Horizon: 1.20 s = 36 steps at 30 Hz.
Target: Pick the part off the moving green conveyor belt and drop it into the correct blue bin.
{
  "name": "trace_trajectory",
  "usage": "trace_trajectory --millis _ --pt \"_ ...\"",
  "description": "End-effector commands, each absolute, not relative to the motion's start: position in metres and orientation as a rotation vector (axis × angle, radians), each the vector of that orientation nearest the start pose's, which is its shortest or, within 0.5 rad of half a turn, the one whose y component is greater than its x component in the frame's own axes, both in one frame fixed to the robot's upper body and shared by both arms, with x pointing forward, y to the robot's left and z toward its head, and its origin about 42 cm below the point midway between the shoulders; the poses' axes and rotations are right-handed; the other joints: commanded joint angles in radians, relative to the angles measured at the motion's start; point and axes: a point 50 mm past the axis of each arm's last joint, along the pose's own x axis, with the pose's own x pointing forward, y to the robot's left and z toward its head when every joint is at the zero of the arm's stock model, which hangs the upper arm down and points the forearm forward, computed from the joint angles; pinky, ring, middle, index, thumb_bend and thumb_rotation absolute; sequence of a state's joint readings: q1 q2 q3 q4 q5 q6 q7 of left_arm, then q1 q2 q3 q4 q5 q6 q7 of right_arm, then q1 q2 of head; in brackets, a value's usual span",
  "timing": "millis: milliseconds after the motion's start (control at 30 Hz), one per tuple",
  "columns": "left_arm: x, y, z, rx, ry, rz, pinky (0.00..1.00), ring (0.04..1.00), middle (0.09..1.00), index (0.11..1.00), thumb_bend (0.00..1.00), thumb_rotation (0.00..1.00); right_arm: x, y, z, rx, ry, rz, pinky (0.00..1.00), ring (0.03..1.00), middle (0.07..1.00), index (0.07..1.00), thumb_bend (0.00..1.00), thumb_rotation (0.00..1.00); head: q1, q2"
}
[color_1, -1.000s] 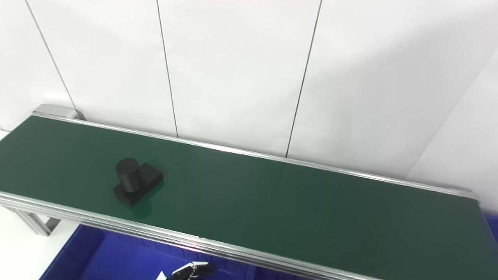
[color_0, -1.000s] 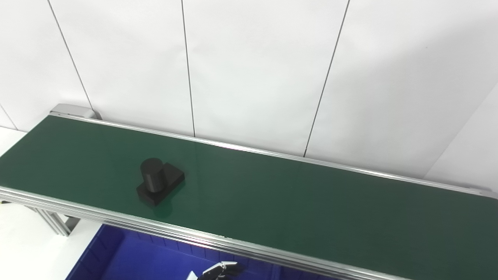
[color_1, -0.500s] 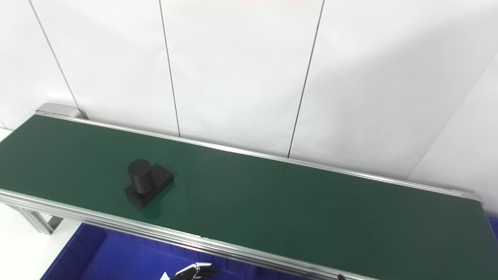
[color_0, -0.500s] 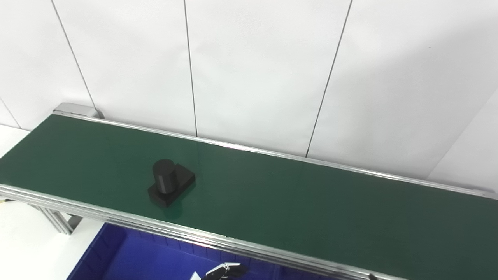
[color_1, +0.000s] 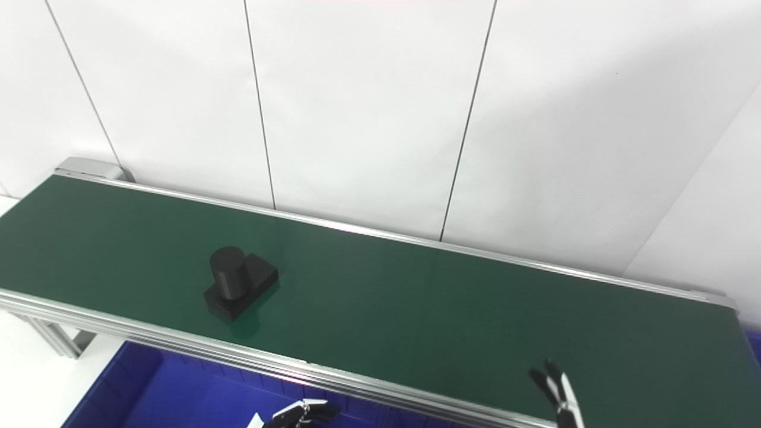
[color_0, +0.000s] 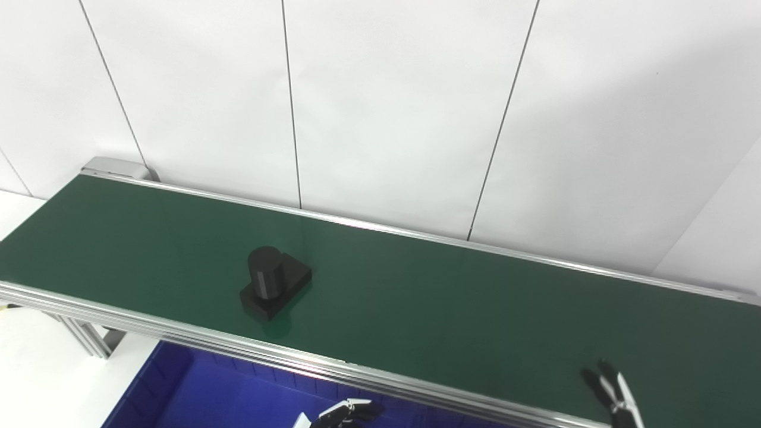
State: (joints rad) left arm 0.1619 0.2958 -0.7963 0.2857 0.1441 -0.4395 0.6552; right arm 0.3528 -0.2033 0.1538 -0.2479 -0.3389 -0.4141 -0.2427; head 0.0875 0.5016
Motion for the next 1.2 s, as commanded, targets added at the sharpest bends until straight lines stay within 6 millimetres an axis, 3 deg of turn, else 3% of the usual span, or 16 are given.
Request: trace_trajectory --millis 0,133,633,767,933,1167 --pt "0.145 0.163 -0.002 0.256 -0.076 -0.189 0.64 0.717 0.734 0.707 0.94 0.28 0.170 -0.239 0.131 -0.439 -0.431 0.011 0.80 0.845 0.890 0.923 0.87 0.54 -0.004 0.006" --pt "0.146 0.163 -0.001 0.259 -0.080 -0.191 0.65 0.725 0.741 0.715 0.94 0.30 0.187 -0.237 0.141 -0.438 -0.441 0.032 0.80 0.854 0.887 0.907 0.88 0.57 -0.019 0.017" --pt "0.143 0.172 0.004 0.264 -0.098 -0.151 0.69 0.743 0.754 0.727 0.96 0.32 0.235 -0.220 0.175 -0.541 -0.375 0.149 0.82 0.862 0.868 0.862 0.82 0.53 -0.094 0.076" --pt "0.143 0.174 0.005 0.262 -0.099 -0.149 0.70 0.751 0.762 0.734 0.95 0.32 0.247 -0.213 0.182 -0.530 -0.372 0.180 0.78 0.836 0.853 0.856 0.85 0.51 -0.118 0.081" --pt "0.143 0.175 0.007 0.255 -0.102 -0.144 0.71 0.755 0.765 0.737 0.93 0.32 0.271 -0.197 0.190 -0.514 -0.366 0.212 0.74 0.812 0.849 0.858 0.86 0.48 -0.140 0.090" --pt "0.141 0.180 0.008 0.259 -0.102 -0.146 0.72 0.761 0.767 0.742 0.92 0.33 0.289 -0.175 0.202 -0.545 -0.312 0.232 0.72 0.817 0.869 0.871 0.87 0.48 -0.187 0.094"
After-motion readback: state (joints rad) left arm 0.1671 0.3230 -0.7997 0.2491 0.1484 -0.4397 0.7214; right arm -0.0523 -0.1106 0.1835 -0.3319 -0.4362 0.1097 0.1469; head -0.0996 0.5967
